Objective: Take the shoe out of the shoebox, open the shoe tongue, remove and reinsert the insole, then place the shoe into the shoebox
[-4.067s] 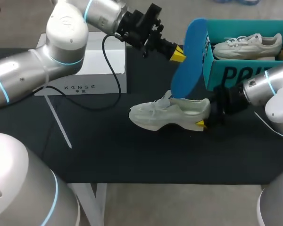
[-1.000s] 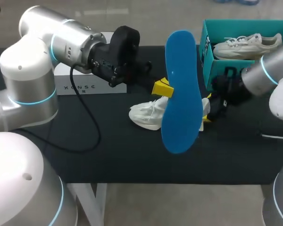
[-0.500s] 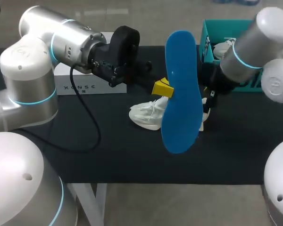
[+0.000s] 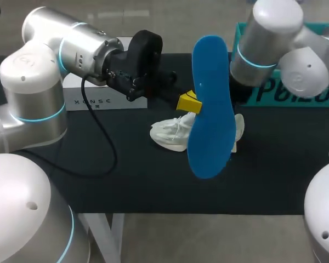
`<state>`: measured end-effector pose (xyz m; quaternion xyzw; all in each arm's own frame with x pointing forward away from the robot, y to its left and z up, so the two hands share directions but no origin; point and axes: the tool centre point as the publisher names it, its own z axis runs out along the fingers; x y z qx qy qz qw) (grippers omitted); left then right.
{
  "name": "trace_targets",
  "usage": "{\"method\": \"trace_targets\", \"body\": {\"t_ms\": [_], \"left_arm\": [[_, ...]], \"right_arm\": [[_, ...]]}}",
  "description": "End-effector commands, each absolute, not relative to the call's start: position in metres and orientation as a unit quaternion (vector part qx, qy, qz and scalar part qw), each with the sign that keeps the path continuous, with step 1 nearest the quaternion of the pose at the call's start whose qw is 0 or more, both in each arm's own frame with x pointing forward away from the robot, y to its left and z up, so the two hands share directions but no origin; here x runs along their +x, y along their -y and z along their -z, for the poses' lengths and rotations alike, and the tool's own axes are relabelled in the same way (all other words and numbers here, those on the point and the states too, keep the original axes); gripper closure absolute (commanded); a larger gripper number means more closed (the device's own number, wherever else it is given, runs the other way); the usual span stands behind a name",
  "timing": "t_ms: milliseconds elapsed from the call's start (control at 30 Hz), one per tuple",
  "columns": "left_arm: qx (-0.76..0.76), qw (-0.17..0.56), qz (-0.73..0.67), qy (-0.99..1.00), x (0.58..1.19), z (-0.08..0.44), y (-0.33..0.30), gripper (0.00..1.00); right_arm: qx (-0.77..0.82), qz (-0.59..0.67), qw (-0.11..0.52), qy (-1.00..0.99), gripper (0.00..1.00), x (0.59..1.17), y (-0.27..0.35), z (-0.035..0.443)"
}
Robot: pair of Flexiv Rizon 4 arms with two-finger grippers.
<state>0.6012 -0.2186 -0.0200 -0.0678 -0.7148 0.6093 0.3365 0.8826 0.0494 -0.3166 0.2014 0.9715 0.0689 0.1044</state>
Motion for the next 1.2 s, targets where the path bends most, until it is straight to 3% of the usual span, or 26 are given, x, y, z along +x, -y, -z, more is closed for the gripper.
{"method": "trace_targets", "body": {"t_ms": [33, 467, 1200], "left_arm": [[-0.068, 0.337, -0.609, 0.715, 0.601, 0.021, 0.220, 1.00], [-0.068, 0.337, -0.609, 0.715, 0.601, 0.021, 0.220, 1.00], [-0.068, 0.337, -0.609, 0.715, 0.601, 0.021, 0.220, 1.00]], "right_arm": [[0.168, 0.012, 0.097, -0.981, 0.00, 0.890, -0.061, 0.320], [0.147, 0.058, 0.063, -0.985, 0.00, 0.872, -0.015, 0.295], [0.087, 0.032, 0.056, -0.994, 0.00, 0.865, -0.026, 0.294]]}}
